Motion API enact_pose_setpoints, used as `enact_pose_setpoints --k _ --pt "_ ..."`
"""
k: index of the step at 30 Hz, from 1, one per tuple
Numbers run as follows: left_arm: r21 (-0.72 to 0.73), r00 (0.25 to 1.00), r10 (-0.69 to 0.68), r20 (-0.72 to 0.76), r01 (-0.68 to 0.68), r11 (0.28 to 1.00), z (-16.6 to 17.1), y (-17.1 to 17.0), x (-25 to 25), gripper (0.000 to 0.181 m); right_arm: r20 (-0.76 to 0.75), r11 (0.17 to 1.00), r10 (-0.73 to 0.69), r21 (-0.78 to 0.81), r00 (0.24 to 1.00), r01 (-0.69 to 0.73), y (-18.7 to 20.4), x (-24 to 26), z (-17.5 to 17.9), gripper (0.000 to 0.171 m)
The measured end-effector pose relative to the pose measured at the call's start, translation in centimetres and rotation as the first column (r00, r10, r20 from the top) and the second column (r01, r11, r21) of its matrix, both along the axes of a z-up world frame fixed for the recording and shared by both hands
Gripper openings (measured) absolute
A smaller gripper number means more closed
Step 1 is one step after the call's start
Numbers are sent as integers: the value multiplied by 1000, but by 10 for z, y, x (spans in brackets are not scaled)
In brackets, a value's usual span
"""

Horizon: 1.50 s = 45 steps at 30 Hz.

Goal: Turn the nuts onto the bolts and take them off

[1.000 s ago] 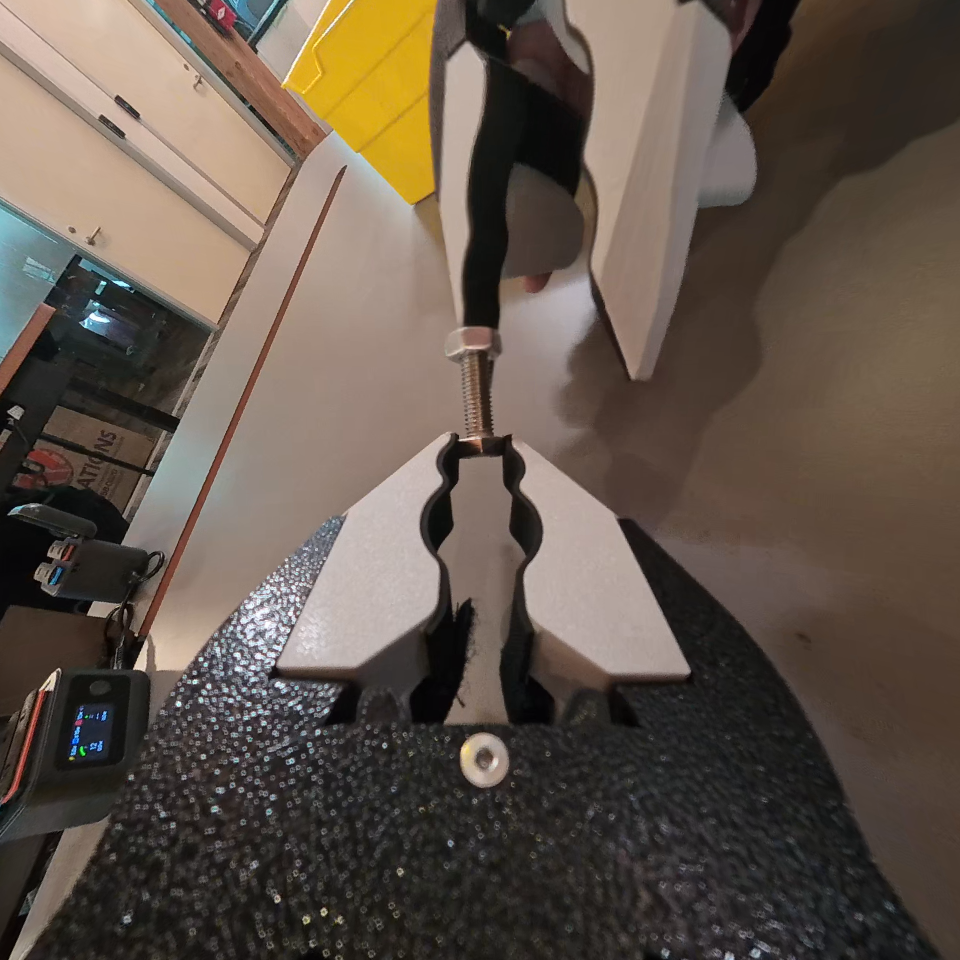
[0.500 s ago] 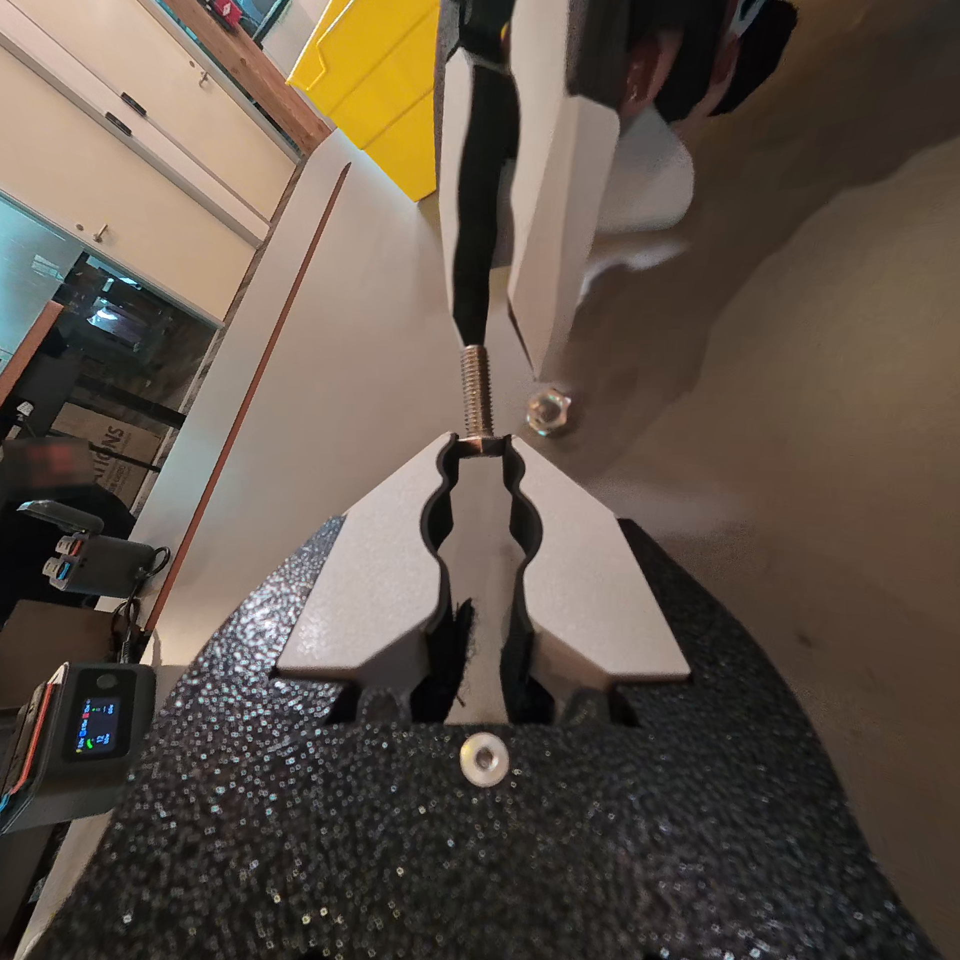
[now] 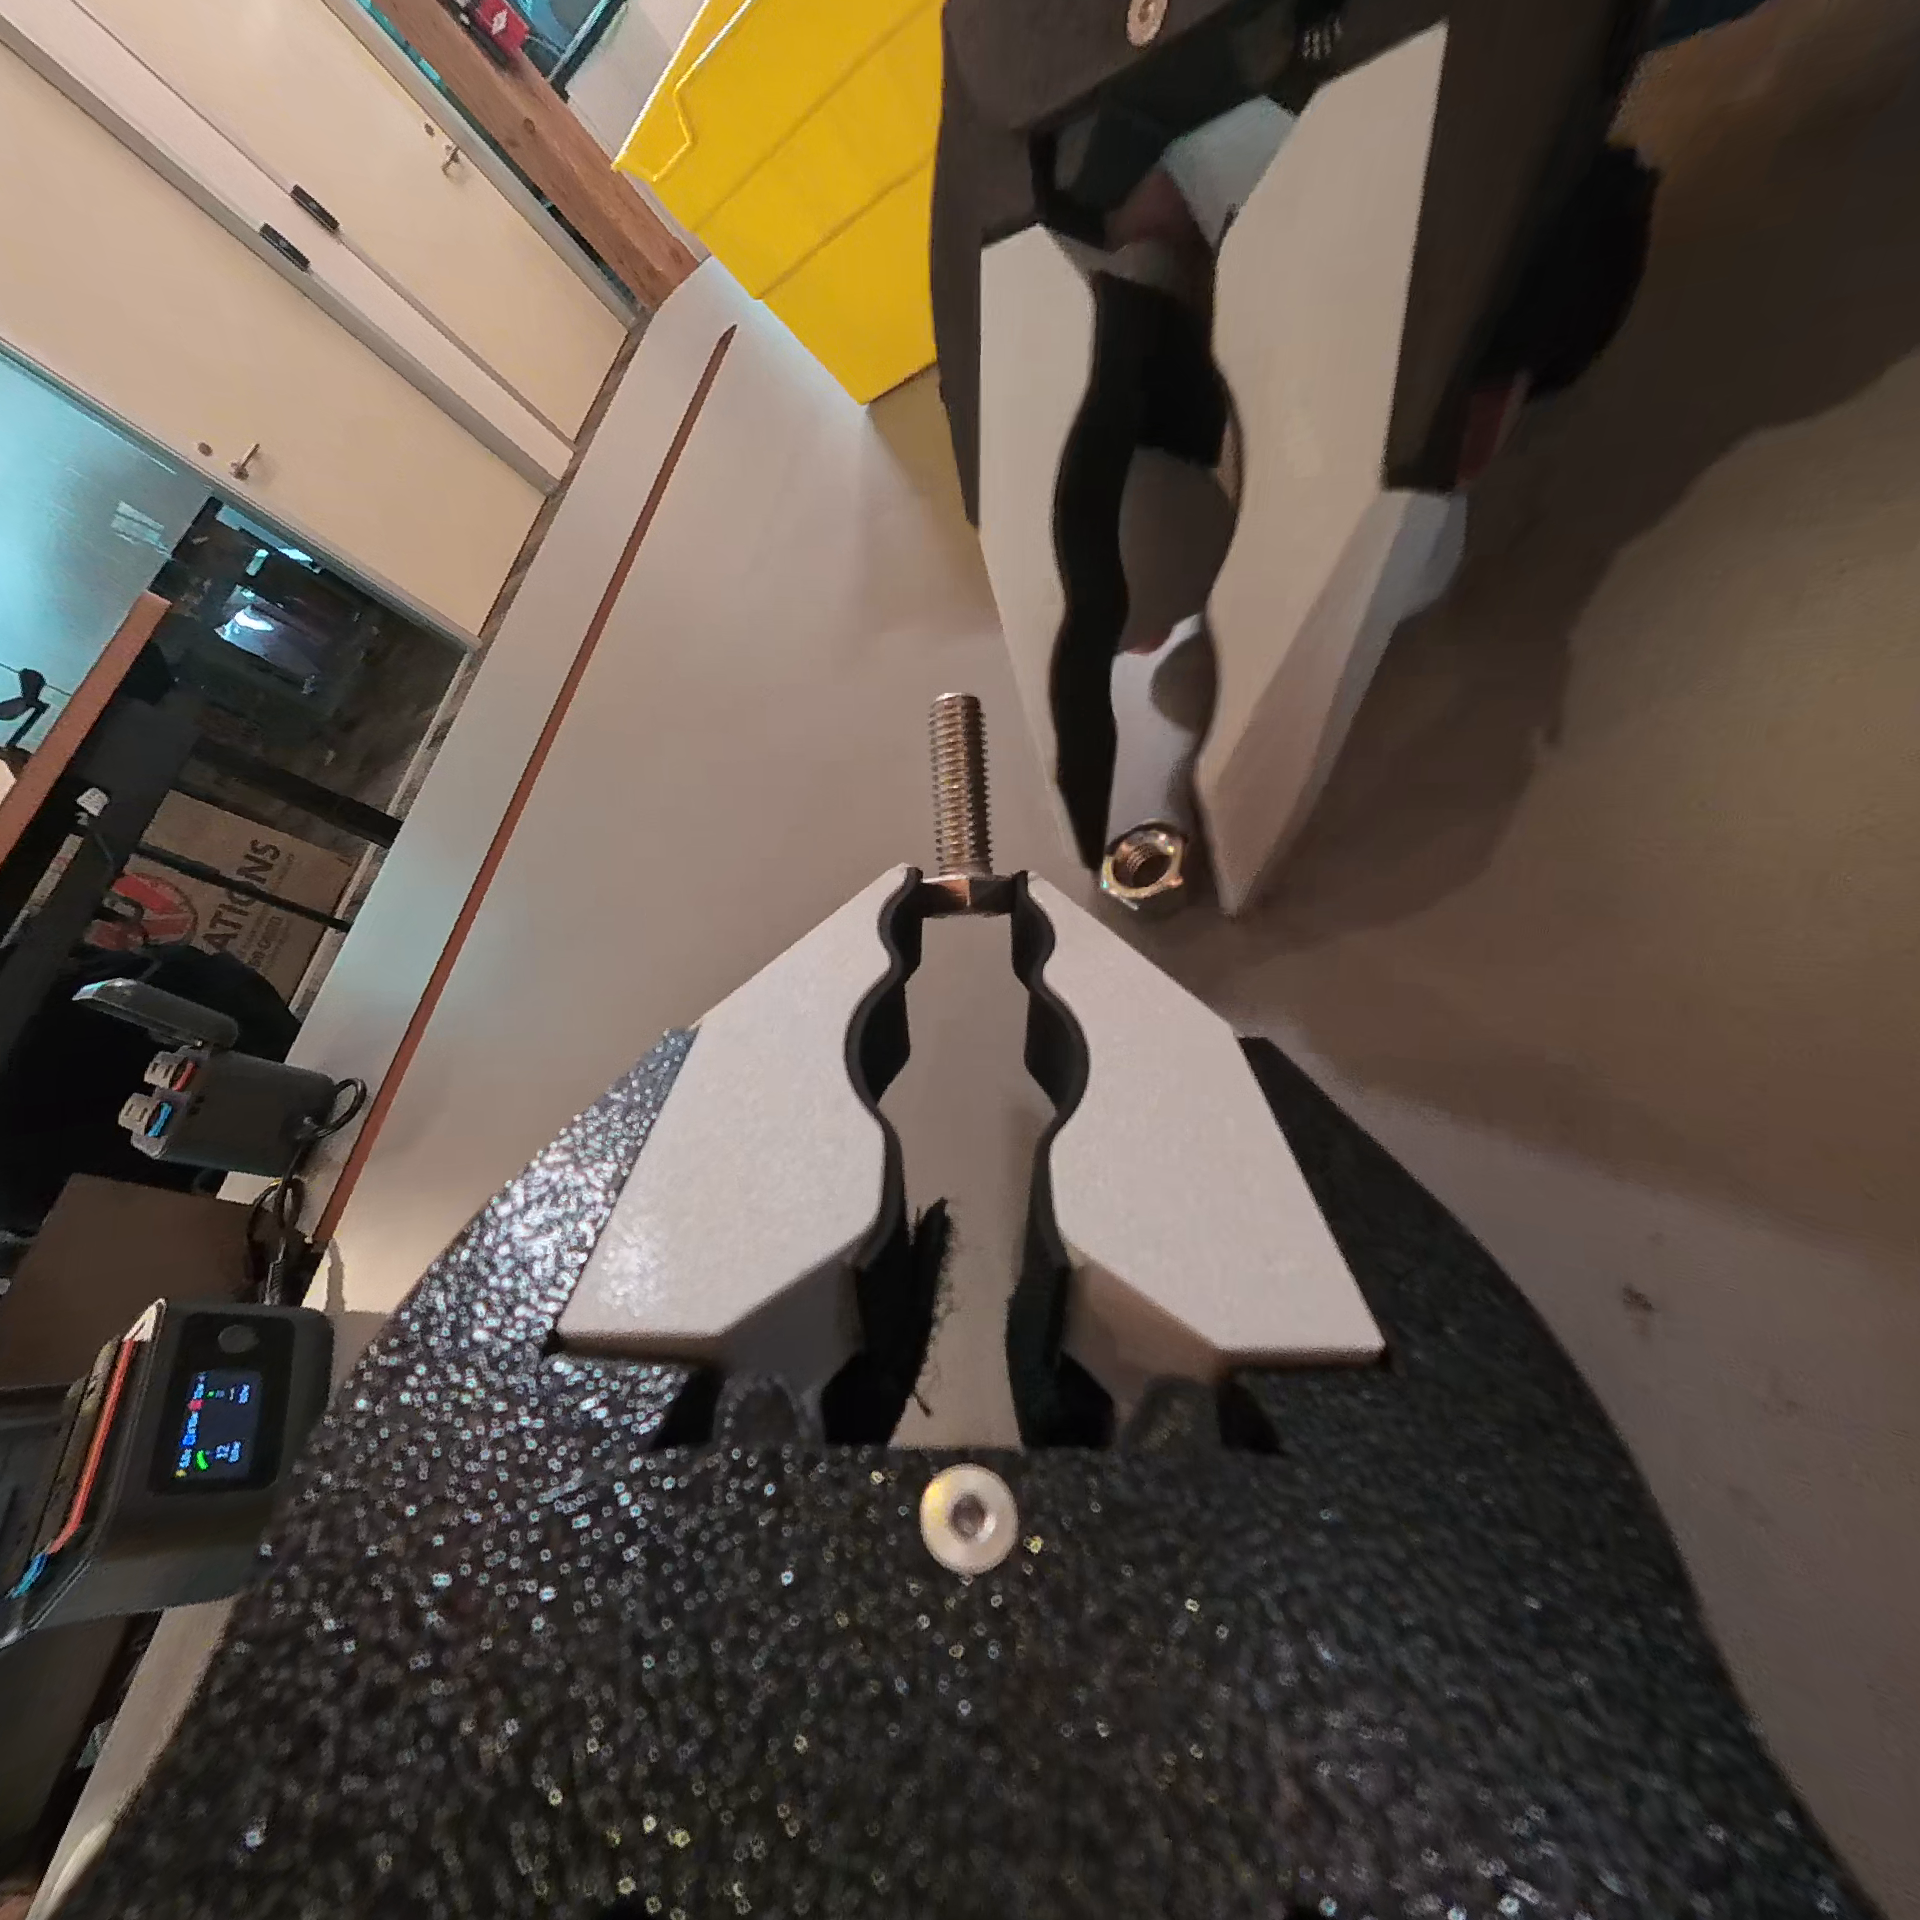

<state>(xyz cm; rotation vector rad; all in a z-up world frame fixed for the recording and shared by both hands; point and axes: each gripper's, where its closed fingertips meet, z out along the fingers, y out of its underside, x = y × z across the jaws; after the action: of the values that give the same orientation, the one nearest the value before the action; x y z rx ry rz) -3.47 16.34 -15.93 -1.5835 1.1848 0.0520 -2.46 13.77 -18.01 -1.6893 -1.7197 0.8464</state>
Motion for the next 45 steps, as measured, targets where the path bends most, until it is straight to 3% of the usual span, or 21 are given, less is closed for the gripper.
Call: enact_pose_setpoints --k 1,5,9,11,14,15,17,21,24,27,29,30,31,33,35,37,40,43,45 --pt "1 1000 2 0 -2 1000 0 0 0 15 3 1000 -9 21 1000 9 1 0 0 29" --pt "30 1000 5 17 -5 1000 5 1 -2 15 4 989 7 149 1000 -8 2 0 15 22" --pt "61 991 24 129 -32 998 22 3 -8 15 -233 927 -71 343 970 150 -5 20 101 18" --pt "90 984 21 177 -38 995 31 2 -10 15 -305 836 -154 466 940 288 -4 59 142 18" --pt "139 978 7 209 -37 990 42 0 -9 15 -326 600 -446 582 833 549 28 165 170 18" --pt "153 978 7 208 -40 987 44 0 -9 15 -284 563 -551 568 785 600 39 201 163 17" --pt "180 980 50 194 -85 980 46 3 -13 15 -108 579 -708 478 698 661 56 259 126 18" --pt "224 979 31 199 -76 972 53 -1 -7 15 184 641 -762 359 621 679 74 314 63 18" --pt "238 983 -5 183 -40 970 53 -6 2 15 242 661 -751 298 615 689 82 320 46 20" --pt "250 988 -24 155 -16 968 51 -8 7 15 219 594 -804 299 553 746 82 325 58 48" --pt "263 986 -44 161 0 965 53 -11 8 15 56 516 -836 419 546 747 80 310 97 47" --pt "275 985 -51 165 4 962 55 -12 9 15 -94 462 -806 517 585 720 80 288 127 46" --pt "286 985 -56 166 6 958 57 -13 9 15 -239 431 -703 606 669 669 69 251 153 42" --pt "318 985 -62 158 9 948 61 -16 10 15 -397 431 -361 731 844 529 21 159 175 22" --pt "368 987 -63 147 5 930 67 -19 10 15 -431 543 -175 708 885 452 -17 85 157 24" --pt "426 989 -40 144 -26 904 75 -21 8 15 -504 703 -190 530 843 475 -28 40 136 42" --pt "492 982 -28 185 -68 868 90 -26 6 14 -700 729 -334 233 631 644 -22 15 138 40" --pt "492 970 -41 241 -86 866 97 -30 7 14 -751 771 -473 -100 461 629 -22 -3 136 39" --pt "494 969 -44 241 -83 865 97 -30 8 14 -762 768 -522 -224 384 600 -20 -7 138 39"
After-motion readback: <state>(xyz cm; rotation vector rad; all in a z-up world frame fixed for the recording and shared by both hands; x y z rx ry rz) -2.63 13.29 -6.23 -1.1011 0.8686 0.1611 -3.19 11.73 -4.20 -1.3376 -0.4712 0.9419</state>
